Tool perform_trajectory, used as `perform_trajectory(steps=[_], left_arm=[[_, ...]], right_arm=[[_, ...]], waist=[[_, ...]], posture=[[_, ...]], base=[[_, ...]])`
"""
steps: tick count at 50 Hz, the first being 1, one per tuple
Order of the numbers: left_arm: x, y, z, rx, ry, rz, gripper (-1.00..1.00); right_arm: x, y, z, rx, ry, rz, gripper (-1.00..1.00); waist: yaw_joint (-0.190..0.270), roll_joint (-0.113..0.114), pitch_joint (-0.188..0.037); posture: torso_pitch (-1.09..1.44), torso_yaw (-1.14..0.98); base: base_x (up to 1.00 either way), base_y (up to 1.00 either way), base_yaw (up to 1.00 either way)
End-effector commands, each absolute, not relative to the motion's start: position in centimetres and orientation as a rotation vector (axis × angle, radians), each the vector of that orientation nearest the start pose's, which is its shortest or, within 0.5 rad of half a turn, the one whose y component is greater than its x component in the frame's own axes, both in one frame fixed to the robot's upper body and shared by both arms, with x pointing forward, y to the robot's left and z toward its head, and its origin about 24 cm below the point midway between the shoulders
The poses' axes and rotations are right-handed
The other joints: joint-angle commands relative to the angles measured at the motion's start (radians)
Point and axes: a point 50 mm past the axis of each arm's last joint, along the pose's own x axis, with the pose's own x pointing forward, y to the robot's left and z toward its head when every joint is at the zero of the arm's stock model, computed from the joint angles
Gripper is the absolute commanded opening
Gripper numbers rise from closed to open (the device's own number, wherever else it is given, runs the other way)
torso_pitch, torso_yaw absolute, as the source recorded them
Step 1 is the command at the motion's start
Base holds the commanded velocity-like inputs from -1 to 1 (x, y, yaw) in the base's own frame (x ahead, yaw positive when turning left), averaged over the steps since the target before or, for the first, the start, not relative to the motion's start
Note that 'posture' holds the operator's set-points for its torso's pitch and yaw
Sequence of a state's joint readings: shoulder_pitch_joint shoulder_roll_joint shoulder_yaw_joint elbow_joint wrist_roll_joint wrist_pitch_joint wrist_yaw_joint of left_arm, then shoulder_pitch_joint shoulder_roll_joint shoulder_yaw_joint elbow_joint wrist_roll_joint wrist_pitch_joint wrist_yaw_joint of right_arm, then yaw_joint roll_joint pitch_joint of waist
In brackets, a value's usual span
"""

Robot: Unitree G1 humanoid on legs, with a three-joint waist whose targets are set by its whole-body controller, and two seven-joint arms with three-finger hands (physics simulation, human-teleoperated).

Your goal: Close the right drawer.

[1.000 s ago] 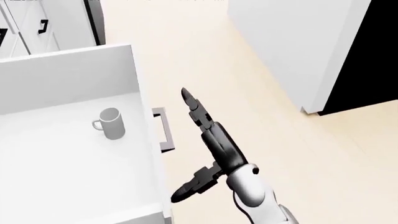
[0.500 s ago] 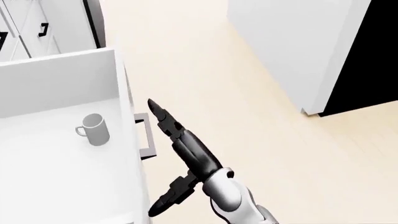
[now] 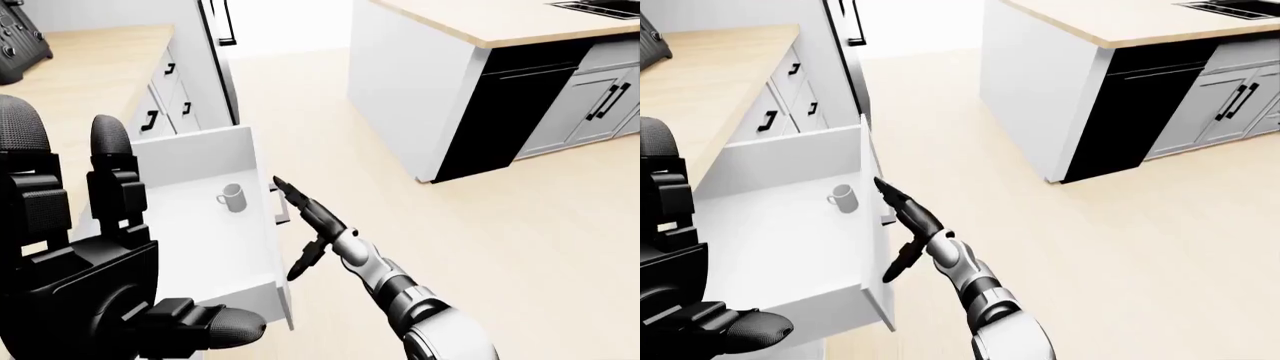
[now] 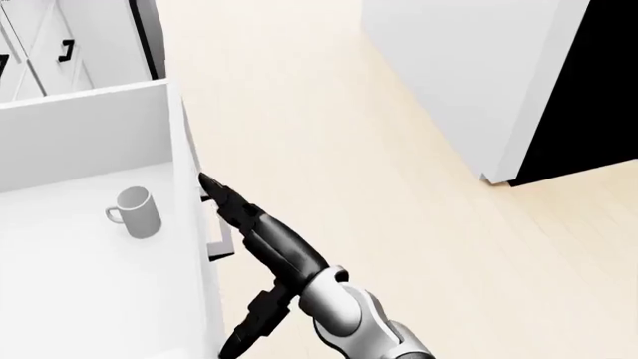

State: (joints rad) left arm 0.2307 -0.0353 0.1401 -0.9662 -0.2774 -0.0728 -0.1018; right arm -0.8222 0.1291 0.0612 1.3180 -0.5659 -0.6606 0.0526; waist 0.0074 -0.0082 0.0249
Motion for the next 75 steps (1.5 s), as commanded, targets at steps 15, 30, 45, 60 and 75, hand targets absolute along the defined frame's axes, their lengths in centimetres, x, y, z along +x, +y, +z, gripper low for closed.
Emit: perform_trajectory(steps=[15, 30, 45, 60, 75], left_arm=[[13.9, 17.5, 21.8, -0.134, -0.897, -0.004, 1.00], [13.9, 17.6, 21.6, -0.134, -0.898, -0.004, 1.00], [13.9, 17.6, 21.7, -0.136, -0.898, -0.003, 1.00], [13.9, 17.7, 21.8, -0.137, -0.900, -0.001, 1.00], [13.9, 17.8, 21.9, -0.142, -0.899, 0.002, 1.00]], right_arm=[[32.5, 1.9, 5.7, -0.498, -0.277, 0.837, 1.00], [31.5, 3.1, 5.4, -0.482, -0.278, 0.951, 1.00], [31.1, 4.0, 5.9, -0.430, -0.259, 1.076, 1.00], [31.0, 5.1, 6.6, -0.437, -0.250, 1.146, 1.00], [30.6, 6.4, 7.2, -0.456, -0.259, 1.198, 1.00]], waist=[[0.006, 0.008, -0.015], [0.000, 0.012, -0.015], [-0.008, 0.015, -0.015], [-0.009, 0.018, -0.011], [-0.011, 0.021, -0.007]], posture=[[0.00, 0.00], [0.00, 0.00], [0.00, 0.00], [0.00, 0.00], [0.00, 0.00]], base=[[0.00, 0.00, 0.00], [0.00, 0.00, 0.00], [0.00, 0.00, 0.00], [0.00, 0.00, 0.00], [0.00, 0.00, 0.00]])
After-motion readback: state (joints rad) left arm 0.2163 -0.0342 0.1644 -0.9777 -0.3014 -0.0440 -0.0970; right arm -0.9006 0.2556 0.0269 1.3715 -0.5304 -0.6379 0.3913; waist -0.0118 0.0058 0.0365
